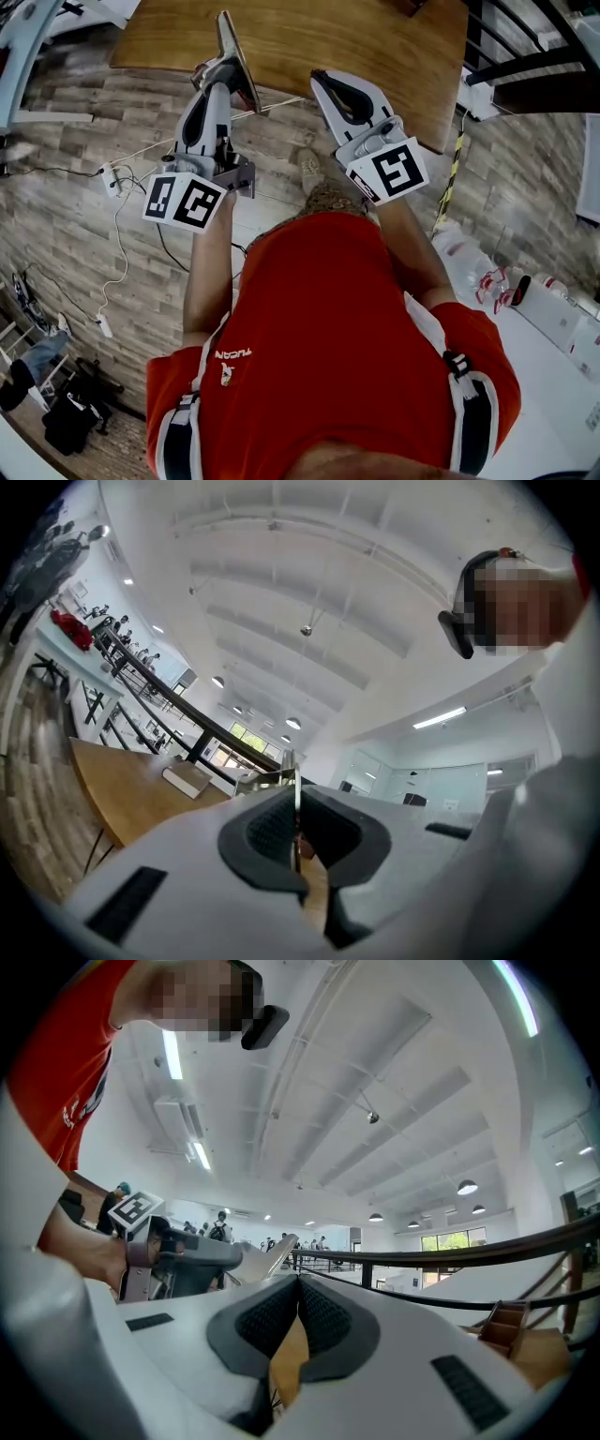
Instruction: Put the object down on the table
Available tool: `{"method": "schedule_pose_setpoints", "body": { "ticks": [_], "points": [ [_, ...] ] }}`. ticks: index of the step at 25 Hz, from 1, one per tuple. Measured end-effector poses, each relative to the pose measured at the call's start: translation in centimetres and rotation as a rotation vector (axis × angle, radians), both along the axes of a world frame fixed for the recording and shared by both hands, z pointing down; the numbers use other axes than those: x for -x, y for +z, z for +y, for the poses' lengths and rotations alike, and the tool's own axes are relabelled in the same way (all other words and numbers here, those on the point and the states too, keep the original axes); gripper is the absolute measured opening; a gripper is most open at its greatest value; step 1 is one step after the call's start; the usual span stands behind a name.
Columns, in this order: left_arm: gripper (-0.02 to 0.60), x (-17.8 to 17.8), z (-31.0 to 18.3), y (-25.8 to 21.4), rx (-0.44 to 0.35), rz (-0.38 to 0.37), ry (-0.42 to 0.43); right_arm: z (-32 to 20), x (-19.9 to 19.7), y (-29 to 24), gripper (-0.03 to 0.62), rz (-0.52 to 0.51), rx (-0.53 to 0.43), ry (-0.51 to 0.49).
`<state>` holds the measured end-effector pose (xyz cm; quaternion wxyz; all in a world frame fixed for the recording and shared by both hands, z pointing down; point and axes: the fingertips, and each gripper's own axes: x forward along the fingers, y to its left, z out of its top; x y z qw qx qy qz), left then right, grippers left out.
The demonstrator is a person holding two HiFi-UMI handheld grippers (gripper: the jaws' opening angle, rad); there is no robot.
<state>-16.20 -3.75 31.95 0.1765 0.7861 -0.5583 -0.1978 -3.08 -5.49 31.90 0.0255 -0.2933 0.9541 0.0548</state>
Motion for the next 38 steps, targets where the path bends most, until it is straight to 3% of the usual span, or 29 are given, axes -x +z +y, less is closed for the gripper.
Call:
{"method": "schedule_pose_setpoints", "body": {
  "ticks": [7, 14, 21, 38],
  "points": [
    [0.009, 0.3, -8.8, 1.5, 0.045, -0.013, -0.039, -8.8, 0.3, 1.2, 0.025, 0.008, 0.036, -0.053],
    [0.009, 0.4, -14.7, 3.2, 0.109, -0.013, -0.073, -14.5, 0.5, 1.8, 0.025, -0.008, 0.056, -0.104],
    [0.009, 0.5, -17.9, 5.2, 0.174, -0.011, -0.053, -17.3, 0.9, 3.1, 0.025, -0.001, 0.109, -0.091],
    [0.009, 3.1, -24.3, 12.1, 0.359, 0.078, 0.049, -21.1, 3.7, 4.4, 0.025, 0.039, 0.112, 0.008]
  ]
}}
